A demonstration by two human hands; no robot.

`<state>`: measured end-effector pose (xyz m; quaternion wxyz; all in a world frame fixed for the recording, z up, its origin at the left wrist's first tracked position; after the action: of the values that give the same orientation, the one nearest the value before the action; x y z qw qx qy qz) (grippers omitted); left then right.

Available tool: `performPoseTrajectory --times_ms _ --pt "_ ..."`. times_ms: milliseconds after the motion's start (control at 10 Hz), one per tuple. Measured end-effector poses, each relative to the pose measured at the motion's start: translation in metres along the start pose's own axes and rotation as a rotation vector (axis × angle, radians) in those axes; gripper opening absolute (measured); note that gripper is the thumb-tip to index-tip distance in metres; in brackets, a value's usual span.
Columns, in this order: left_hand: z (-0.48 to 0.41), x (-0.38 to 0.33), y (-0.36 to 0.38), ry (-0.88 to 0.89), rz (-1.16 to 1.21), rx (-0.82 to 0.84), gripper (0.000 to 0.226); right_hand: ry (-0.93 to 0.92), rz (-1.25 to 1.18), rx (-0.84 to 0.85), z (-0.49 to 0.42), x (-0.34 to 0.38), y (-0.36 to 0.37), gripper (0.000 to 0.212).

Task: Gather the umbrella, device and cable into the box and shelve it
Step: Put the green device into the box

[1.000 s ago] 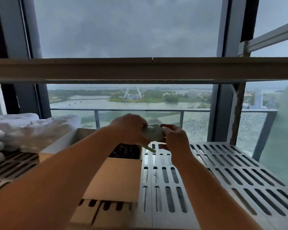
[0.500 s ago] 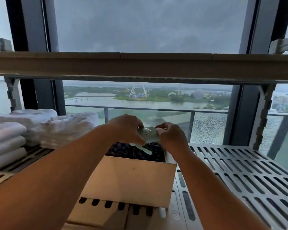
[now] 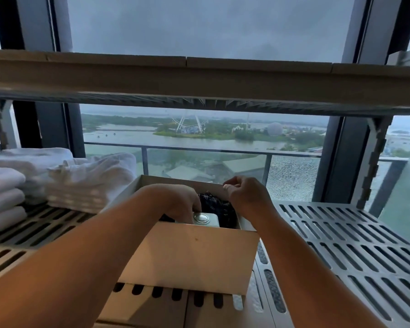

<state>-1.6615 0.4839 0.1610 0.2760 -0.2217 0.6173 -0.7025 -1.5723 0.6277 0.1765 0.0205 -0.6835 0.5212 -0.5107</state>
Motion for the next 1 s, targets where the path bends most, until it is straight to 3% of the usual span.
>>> performPoseTrajectory --times_ms 200,300,400,600,700,800,900,1000 --pt "0.011 0.007 0.002 -0.024 0.064 -0.013 0.065 0.018 -0.122 -0.024 0.000 -0.009 -0.005 0.016" --pt "0.022 0.015 -0.009 -0.017 0.238 -0.163 0.056 0.035 -0.224 -0.031 0.002 -0.019 -0.008 0.020" --pt "0.039 0.027 -0.025 -0.036 0.277 -0.450 0.034 0.180 -0.430 -0.095 0.006 -0.037 -0.009 0.025" --pt "0.084 0.023 -0.020 -0.093 0.168 -0.975 0.043 0.559 -0.839 -0.098 0.047 -0.066 0.013 0.037" --pt "0.104 0.014 -0.011 -0.101 0.056 -1.124 0.038 0.586 -0.958 -0.074 0.055 -0.069 0.019 0.035" --pt "0.121 0.019 -0.007 -0.186 -0.055 -1.203 0.048 0.558 -1.033 -0.036 0.065 -0.078 0.026 0.037" --pt "0.134 0.035 0.004 -0.392 -0.136 -1.229 0.056 0.568 -0.951 -0.065 0.076 -0.084 0.028 0.037" --pt "0.143 0.043 0.023 -0.421 -0.007 -1.247 0.061 0.638 -0.876 -0.136 0.093 -0.088 0.031 0.046"
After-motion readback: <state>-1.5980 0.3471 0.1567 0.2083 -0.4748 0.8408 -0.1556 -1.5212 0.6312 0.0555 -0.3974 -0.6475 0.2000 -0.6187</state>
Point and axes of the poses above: each hand's wrist, its own z-axis away from the middle knuckle, its own y-axis out of the palm, x = y × z, the point moved 6 cm from there along -z, towards the middle knuckle, and after that the axes turned 2 degrees about -x, right-handed, at the moved point
